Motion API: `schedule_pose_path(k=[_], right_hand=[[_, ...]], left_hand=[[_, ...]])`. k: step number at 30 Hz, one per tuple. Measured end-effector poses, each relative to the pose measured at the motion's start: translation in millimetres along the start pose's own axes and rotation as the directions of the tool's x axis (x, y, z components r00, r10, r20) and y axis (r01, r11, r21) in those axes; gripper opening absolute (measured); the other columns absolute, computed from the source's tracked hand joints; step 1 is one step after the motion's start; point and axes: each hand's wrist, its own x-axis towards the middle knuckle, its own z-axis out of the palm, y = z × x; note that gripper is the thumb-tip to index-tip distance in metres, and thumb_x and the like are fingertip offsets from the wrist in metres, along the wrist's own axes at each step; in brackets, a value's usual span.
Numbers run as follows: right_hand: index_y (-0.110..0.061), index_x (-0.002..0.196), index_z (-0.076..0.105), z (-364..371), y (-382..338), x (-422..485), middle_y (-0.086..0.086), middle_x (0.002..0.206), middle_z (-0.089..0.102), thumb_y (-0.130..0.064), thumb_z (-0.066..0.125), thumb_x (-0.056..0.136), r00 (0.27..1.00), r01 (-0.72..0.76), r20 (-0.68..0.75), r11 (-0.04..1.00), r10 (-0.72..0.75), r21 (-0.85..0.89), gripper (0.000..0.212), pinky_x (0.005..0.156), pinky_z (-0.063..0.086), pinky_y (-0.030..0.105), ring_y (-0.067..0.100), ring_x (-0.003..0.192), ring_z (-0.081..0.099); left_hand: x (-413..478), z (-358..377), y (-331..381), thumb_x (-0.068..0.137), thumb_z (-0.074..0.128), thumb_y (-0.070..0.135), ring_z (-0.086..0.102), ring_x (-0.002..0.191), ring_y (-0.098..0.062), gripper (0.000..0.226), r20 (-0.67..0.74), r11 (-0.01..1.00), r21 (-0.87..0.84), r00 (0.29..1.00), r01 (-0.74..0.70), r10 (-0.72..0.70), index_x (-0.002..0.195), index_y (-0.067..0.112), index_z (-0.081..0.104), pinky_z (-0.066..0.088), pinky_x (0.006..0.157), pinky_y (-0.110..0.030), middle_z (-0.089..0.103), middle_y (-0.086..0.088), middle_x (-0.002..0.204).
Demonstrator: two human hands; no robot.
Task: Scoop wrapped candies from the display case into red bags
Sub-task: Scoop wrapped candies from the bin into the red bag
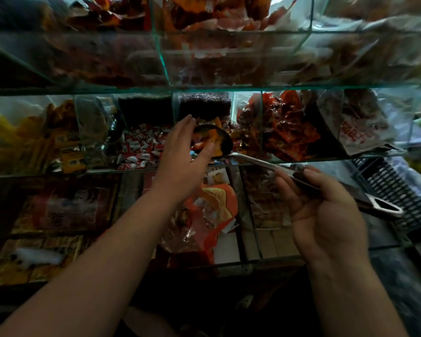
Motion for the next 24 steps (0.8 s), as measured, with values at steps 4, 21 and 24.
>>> schedule_pose_path(k=[4, 21, 24], right_hand=[[-0.008, 0.094, 0.067, 21, 22, 32, 0.009, 0.083, 0.08, -0.003, 0.063, 0.096, 0.994, 0.108, 0.0, 0.994, -0.108, -0.027, 0.007, 0.074, 0.063, 0.028, 0.03, 0.092, 0.079], [-0.015, 0.107, 0.071, -7, 27, -4, 0.009, 0.104, 0.078, -0.028, 0.072, 0.096, 0.688, 0.701, 0.611, 0.577, -0.391, -0.42, 0.017, 0.086, 0.062, 0.042, 0.029, 0.099, 0.077], [-0.016, 0.091, 0.08, -17, 4, -28, 0.015, 0.09, 0.079, -0.037, 0.096, 0.065, 0.831, 0.41, 0.537, 0.813, -0.145, -0.414, 0.037, 0.079, 0.065, 0.042, 0.029, 0.085, 0.079]], left_hand=[[-17, 5, -16, 0.102, 0.056, 0.044, 0.012, 0.153, -0.008, 0.07, 0.003, 0.996, 0.043, 0.997, 0.077, -0.077, 0.162, 0.024, 0.025, 0.012, 0.121, -0.031, 0.017, 0.007, 0.168], [-74, -14, -57, 0.087, 0.075, 0.021, 0.047, 0.119, -0.015, 0.026, -0.061, 0.978, 0.173, 0.992, 0.117, -0.108, 0.112, 0.019, 0.068, 0.039, 0.101, -0.031, 0.05, 0.009, 0.117], [-94, -15, -67, 0.084, 0.078, 0.015, 0.053, 0.122, -0.023, 0.027, -0.009, 0.96, 0.253, 0.993, 0.119, -0.121, 0.111, 0.012, 0.075, 0.041, 0.103, -0.032, 0.056, -0.001, 0.125]])
